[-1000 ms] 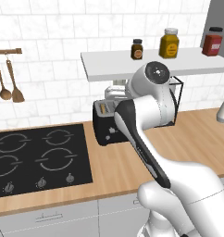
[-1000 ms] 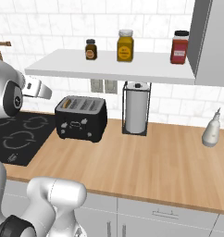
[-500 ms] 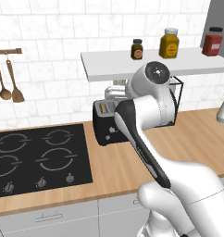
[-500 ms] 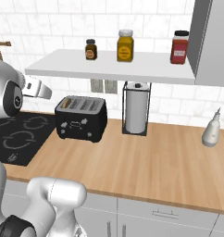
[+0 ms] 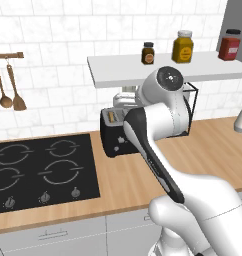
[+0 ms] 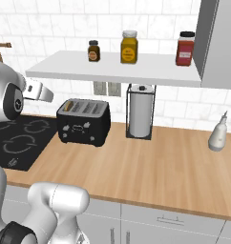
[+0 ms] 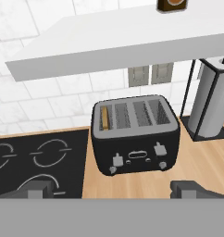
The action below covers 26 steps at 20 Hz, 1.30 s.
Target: Start the toaster. Once the lever pops up, take the bread to the plate on the dining counter.
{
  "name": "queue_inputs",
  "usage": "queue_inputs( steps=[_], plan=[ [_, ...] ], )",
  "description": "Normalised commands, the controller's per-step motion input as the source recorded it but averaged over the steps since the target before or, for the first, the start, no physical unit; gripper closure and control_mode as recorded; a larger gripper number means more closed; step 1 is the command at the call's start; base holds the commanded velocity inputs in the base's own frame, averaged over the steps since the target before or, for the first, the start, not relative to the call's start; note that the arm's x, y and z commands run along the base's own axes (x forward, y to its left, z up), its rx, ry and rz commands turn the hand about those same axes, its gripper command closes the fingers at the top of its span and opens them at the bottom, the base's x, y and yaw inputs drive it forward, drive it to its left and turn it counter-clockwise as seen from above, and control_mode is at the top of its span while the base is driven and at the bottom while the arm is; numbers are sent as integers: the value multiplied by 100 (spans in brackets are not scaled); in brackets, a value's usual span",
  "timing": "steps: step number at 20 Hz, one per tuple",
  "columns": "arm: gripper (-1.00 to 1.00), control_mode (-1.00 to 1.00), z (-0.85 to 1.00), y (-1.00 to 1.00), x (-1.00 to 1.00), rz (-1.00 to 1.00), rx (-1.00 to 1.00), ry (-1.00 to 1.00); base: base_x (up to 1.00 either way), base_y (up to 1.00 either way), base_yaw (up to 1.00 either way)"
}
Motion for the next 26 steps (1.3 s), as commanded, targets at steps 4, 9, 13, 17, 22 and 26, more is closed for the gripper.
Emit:
queue_inputs(
  steps=[4, 9, 13, 17, 22, 26],
  plan=[
    [-100, -100, 0, 0, 0, 0, 0, 0, 0, 0, 0],
    [-100, -100, 0, 0, 0, 0, 0, 0, 0, 0, 0],
    [-100, -100, 0, 0, 0, 0, 0, 0, 0, 0, 0],
    [-100, -100, 0, 0, 0, 0, 0, 0, 0, 0, 0],
    [-100, -100, 0, 0, 0, 0, 0, 0, 0, 0, 0],
    [-100, -100, 0, 0, 0, 0, 0, 0, 0, 0, 0]
  ],
)
